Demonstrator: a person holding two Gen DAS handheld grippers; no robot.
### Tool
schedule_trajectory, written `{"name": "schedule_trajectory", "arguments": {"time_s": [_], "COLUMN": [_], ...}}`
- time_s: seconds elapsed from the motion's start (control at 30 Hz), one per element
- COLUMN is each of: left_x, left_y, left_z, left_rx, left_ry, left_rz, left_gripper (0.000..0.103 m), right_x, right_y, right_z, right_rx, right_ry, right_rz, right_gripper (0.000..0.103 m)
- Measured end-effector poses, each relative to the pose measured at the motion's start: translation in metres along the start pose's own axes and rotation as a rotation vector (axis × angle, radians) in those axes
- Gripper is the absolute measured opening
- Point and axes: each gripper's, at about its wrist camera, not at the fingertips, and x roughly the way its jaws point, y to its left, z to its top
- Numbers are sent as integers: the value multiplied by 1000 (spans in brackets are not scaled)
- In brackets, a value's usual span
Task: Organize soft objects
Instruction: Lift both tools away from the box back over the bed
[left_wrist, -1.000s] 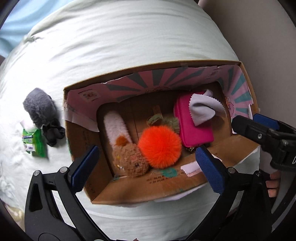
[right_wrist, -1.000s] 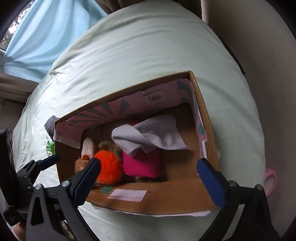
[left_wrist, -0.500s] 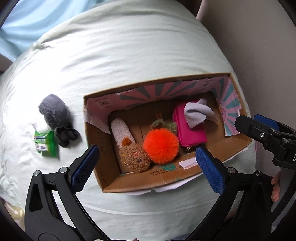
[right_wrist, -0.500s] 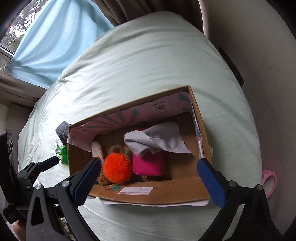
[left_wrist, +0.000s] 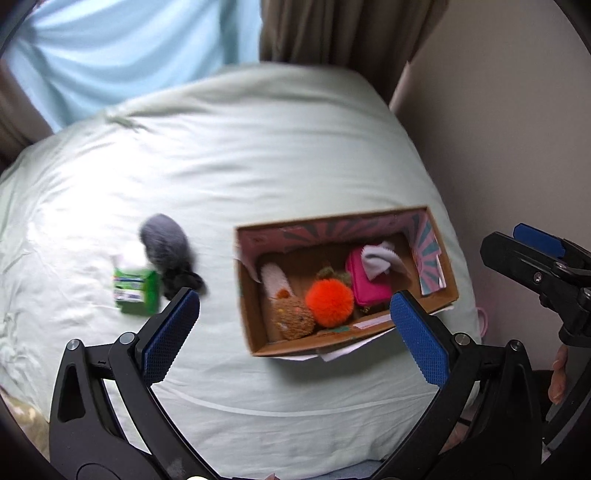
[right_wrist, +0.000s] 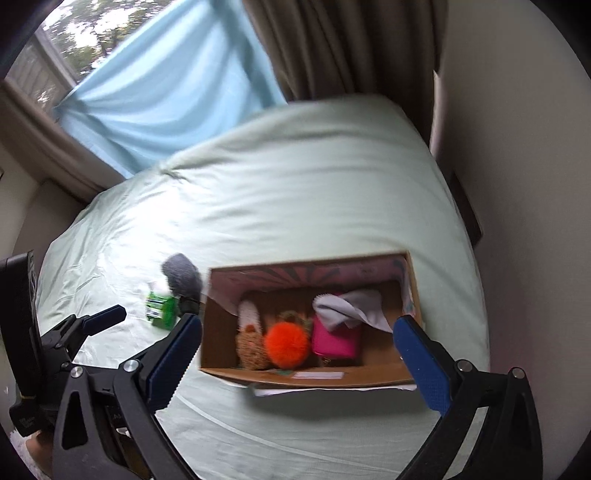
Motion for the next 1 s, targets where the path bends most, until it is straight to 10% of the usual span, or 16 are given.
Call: {"name": "schedule_trajectory", "arguments": {"time_s": [0.43, 1.0], "left_x": [-118, -156], "left_y": [105, 246], "left_z": [-31, -70], "left_rx": [-82, -65], "left_ry": [-206, -256], "left_rz": [40, 0], "left_gripper": [103, 103], "right_x": [-64, -44], "right_y": [127, 244], "right_z": [-10, -32], "right_rx": [-147, -115], "right_ry": [-171, -218], "right_rz": [53, 30], "right_gripper": [103, 103]}}
